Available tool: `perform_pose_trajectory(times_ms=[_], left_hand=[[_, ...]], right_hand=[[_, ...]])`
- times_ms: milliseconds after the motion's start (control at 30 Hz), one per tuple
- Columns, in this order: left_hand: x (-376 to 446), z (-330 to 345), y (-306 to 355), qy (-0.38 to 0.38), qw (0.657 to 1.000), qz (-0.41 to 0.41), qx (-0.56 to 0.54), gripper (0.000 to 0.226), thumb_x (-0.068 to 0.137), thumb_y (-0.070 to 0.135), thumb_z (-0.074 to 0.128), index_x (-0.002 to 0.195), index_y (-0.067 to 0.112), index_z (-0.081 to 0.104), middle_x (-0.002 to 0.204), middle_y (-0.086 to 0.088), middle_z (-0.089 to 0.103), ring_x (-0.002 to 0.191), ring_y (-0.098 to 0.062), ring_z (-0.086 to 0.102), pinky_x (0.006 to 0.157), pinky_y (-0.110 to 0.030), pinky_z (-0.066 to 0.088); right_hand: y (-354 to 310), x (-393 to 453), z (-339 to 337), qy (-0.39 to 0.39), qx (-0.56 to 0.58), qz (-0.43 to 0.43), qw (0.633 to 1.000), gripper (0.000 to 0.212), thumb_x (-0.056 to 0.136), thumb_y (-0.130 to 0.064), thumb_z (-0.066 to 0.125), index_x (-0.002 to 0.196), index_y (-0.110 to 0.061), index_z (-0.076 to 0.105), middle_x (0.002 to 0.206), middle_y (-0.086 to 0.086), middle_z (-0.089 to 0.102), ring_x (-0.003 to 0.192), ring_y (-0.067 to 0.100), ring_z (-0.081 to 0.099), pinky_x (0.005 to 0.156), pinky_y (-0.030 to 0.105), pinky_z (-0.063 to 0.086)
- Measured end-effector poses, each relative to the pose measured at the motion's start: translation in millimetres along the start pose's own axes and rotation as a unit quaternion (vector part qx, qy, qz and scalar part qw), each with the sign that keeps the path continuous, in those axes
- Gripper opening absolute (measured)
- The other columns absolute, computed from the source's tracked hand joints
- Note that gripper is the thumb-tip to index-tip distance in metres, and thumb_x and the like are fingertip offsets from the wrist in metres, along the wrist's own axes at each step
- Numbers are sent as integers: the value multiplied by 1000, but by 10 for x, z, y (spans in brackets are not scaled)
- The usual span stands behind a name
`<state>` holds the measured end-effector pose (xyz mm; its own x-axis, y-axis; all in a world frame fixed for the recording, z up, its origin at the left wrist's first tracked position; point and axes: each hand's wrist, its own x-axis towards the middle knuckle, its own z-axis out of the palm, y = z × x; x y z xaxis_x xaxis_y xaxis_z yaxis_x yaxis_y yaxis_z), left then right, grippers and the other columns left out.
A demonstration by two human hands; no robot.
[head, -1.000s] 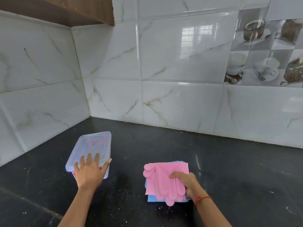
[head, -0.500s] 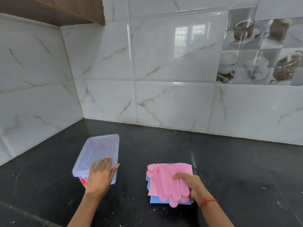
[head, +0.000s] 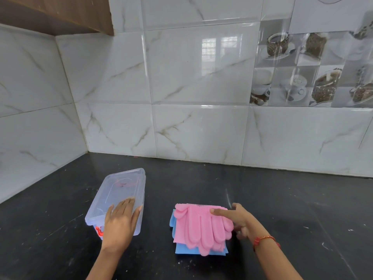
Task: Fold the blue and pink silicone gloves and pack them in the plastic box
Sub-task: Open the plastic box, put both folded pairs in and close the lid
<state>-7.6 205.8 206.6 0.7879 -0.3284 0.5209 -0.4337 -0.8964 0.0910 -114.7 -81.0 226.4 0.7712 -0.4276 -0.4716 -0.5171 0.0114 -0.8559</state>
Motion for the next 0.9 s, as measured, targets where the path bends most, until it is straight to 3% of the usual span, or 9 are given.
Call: perform_pose_trajectory(times_ms=[67, 133, 267, 367, 467, 600, 633, 733, 900], left_hand=[[38, -81, 5, 38, 999, -13, -25, 28, 72, 13, 77, 92, -7, 71, 81, -23, 74, 67, -38, 72, 67, -52, 56], [79, -156, 14, 62, 995, -41, -64, 29, 73, 5, 76, 97, -10, 68, 81, -26, 72, 66, -42, 70, 62, -52, 57], [172, -363, 55, 87, 963, -189, -171, 35, 89, 12, 58, 118, -8, 60, 106, -29, 67, 89, -46, 66, 76, -50, 55], [212, -457, 65, 127, 937, -237, -225, 41, 94, 23, 49, 121, -6, 57, 116, -28, 64, 102, -48, 62, 87, -54, 50], [225, -493, 81, 143, 924, -250, -250, 43, 94, 24, 47, 121, -7, 57, 117, -29, 63, 104, -49, 60, 89, -55, 48], [219, -511, 135, 161, 914, -256, -269, 44, 94, 26, 46, 121, -7, 57, 115, -29, 64, 103, -49, 61, 87, -56, 49], [225, -519, 145, 166, 912, -259, -273, 44, 95, 26, 46, 121, -7, 57, 114, -29, 64, 101, -49, 61, 86, -56, 50], [244, -555, 157, 175, 902, -270, -288, 46, 94, 29, 44, 121, -6, 57, 112, -29, 65, 99, -47, 62, 84, -54, 51], [280, -634, 158, 199, 881, -280, -326, 42, 95, 27, 44, 118, -5, 59, 109, -27, 66, 99, -41, 64, 81, -44, 52]], right_hand=[[9, 2, -11, 2, 11, -5, 1000, 118, 60, -39, 84, 149, -15, 10, 149, 17, 32, 128, 36, 43, 106, 57, 36], [-2, -40, 6, 24, 23, -19, 999, 110, 64, -34, 83, 148, -11, 14, 149, 17, 32, 129, 34, 43, 106, 52, 38], [-101, -132, 154, 169, -48, -111, 978, 79, 74, -33, 74, 139, -15, 35, 142, 11, 40, 129, 29, 42, 103, 45, 42], [-305, -355, 434, 216, -53, -238, 946, 48, 83, -20, 66, 127, -11, 50, 115, 4, 58, 113, 20, 54, 89, 23, 44], [-554, -499, 903, 145, -36, -282, 948, 34, 84, -16, 62, 117, -7, 59, 81, -3, 62, 78, 11, 60, 65, 5, 39], [-734, -359, 1683, -61, -95, -194, 974, 21, 88, -26, 58, 104, -14, 60, 111, 9, 63, 102, 21, 63, 87, 26, 51], [-722, -313, 1848, -96, -103, -167, 976, 24, 89, -28, 58, 109, -15, 59, 116, 9, 62, 106, 21, 61, 90, 29, 52], [-629, -145, 2174, -69, -129, -115, 983, 37, 91, -29, 57, 125, -15, 52, 126, 7, 59, 113, 22, 58, 95, 27, 51], [-577, -24, 2210, 7, -126, -84, 988, 32, 95, -15, 51, 125, -4, 56, 128, 12, 60, 115, 26, 60, 97, 30, 51]])
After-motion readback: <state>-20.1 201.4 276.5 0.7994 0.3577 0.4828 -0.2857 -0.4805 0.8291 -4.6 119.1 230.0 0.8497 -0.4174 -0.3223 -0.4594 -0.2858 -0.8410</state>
